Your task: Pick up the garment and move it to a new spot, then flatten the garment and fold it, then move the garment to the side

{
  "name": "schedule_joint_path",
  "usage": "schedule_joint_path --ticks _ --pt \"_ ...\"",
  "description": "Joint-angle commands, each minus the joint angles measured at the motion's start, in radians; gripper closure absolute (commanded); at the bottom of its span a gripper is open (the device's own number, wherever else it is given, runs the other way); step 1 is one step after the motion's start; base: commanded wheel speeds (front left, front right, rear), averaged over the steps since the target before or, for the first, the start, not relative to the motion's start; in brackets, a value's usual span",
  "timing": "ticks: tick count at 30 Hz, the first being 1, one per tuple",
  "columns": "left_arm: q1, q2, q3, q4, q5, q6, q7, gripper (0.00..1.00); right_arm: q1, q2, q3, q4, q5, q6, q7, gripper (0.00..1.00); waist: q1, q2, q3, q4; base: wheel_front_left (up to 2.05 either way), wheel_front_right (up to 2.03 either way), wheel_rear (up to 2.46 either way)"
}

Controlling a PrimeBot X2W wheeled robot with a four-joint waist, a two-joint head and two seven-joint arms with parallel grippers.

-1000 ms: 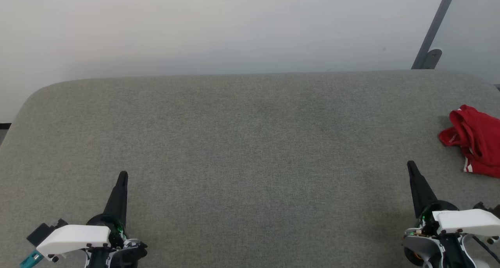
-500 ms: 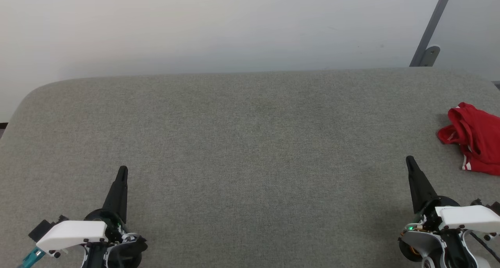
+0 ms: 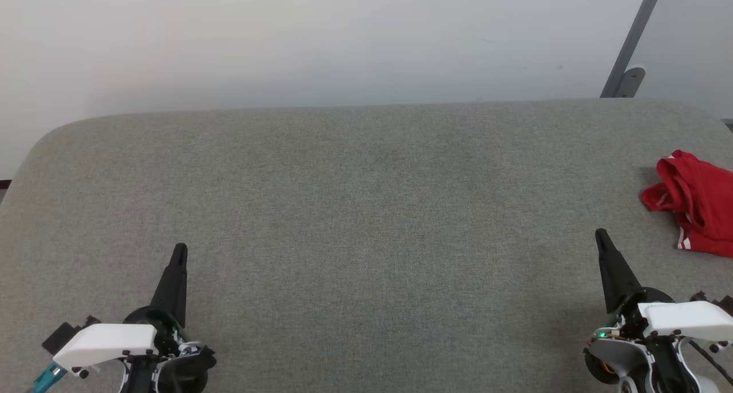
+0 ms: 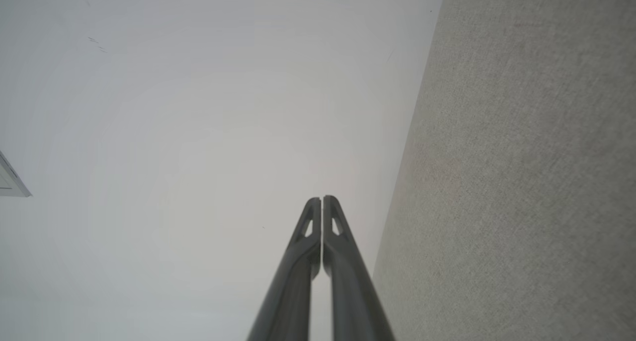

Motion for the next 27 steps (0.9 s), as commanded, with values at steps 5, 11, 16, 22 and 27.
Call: schedule_joint_path --ticks 5,11,16,22,27 --pt "-0.012 -0.002 0.005 0.000 0.003 0.002 0.006 1.00 -0.005 -0.002 0.001 0.001 0.004 0.000 0.001 1.00 0.0000 -0.0001 0.000 0.000 0.00 0.00 0.00" --pt "-0.012 -0.003 0.007 0.000 0.004 0.002 0.005 1.00 -0.005 -0.002 0.001 0.001 0.004 0.000 0.002 1.00 0.0000 -0.0001 0.000 0.000 0.00 0.00 0.00" --pt "-0.013 -0.004 0.007 0.000 0.005 0.002 0.006 1.00 -0.005 -0.002 0.001 0.001 0.004 0.000 0.002 1.00 0.0000 -0.0001 0.000 0.000 0.00 0.00 0.00" --pt "-0.013 -0.004 0.008 0.000 0.006 0.002 0.007 1.00 -0.005 -0.002 0.001 0.001 0.004 0.000 0.002 1.00 0.0000 -0.0001 0.000 0.000 0.00 0.00 0.00" --pt "-0.013 -0.005 0.009 0.000 0.006 0.002 0.008 1.00 -0.005 -0.002 0.001 0.001 0.004 0.000 0.002 1.00 0.0000 -0.0001 0.000 0.000 0.00 0.00 0.00"
